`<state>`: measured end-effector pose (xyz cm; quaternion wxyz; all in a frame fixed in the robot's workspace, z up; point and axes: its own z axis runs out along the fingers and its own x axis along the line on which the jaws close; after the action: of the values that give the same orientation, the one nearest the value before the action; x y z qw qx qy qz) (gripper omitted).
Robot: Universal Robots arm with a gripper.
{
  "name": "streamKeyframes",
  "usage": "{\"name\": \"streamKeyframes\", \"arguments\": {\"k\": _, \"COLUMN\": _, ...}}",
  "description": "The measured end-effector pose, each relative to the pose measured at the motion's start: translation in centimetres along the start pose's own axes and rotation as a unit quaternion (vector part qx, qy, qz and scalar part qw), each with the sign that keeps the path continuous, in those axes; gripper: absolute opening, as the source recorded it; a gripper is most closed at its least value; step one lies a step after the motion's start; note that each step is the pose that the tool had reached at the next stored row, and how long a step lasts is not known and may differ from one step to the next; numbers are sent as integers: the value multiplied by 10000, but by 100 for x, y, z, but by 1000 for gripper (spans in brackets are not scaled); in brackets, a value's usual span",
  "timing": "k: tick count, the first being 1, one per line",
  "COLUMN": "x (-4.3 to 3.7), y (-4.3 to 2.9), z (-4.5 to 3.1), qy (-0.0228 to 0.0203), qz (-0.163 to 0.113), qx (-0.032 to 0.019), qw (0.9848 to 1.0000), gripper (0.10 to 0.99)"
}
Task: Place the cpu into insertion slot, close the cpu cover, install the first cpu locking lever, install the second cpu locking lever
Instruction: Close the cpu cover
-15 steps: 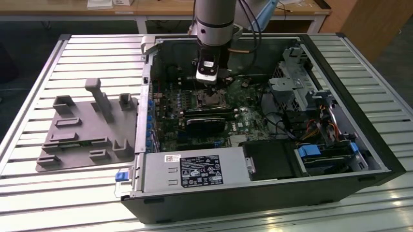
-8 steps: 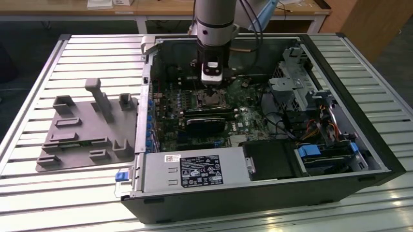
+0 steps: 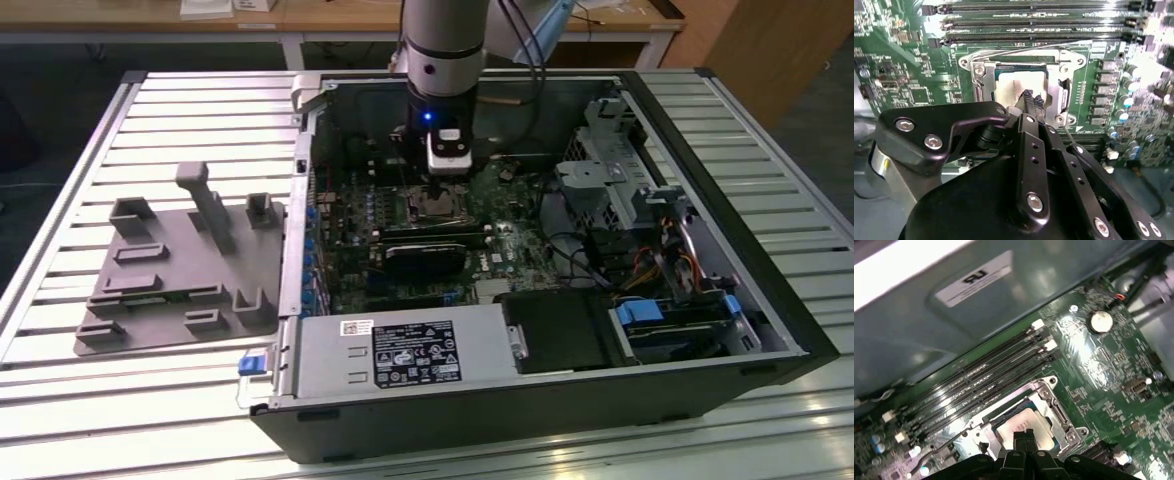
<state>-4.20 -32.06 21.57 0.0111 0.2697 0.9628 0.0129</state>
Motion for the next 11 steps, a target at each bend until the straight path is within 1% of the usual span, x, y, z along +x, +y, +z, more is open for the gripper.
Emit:
{"name": "streamKeyframes", "arguments": {"k": 3, "x": 0, "y": -1, "z": 4, "qy": 6, "qz": -254, "qx": -1, "qw": 9997, "gripper": 102}}
{"name": "streamKeyframes", "arguments": {"k": 5, "x": 0, "y": 0, "z": 7, "qy": 10, "qz": -432, "qx": -1, "qw": 9991, "gripper": 102}}
{"name": "streamKeyframes", "arguments": {"k": 8, "x": 0, "y": 0, "z": 12, "qy": 16, "qz": -707, "qx": -1, "qw": 9975, "gripper": 102}}
{"name": "streamKeyframes", "arguments": {"k": 10, "x": 0, "y": -1, "z": 15, "qy": 20, "qz": -889, "qx": 0, "qw": 9960, "gripper": 102}}
{"name": "streamKeyframes", "arguments": {"k": 11, "x": 0, "y": -1, "z": 17, "qy": 22, "qz": -997, "qx": 0, "qw": 9950, "gripper": 102}}
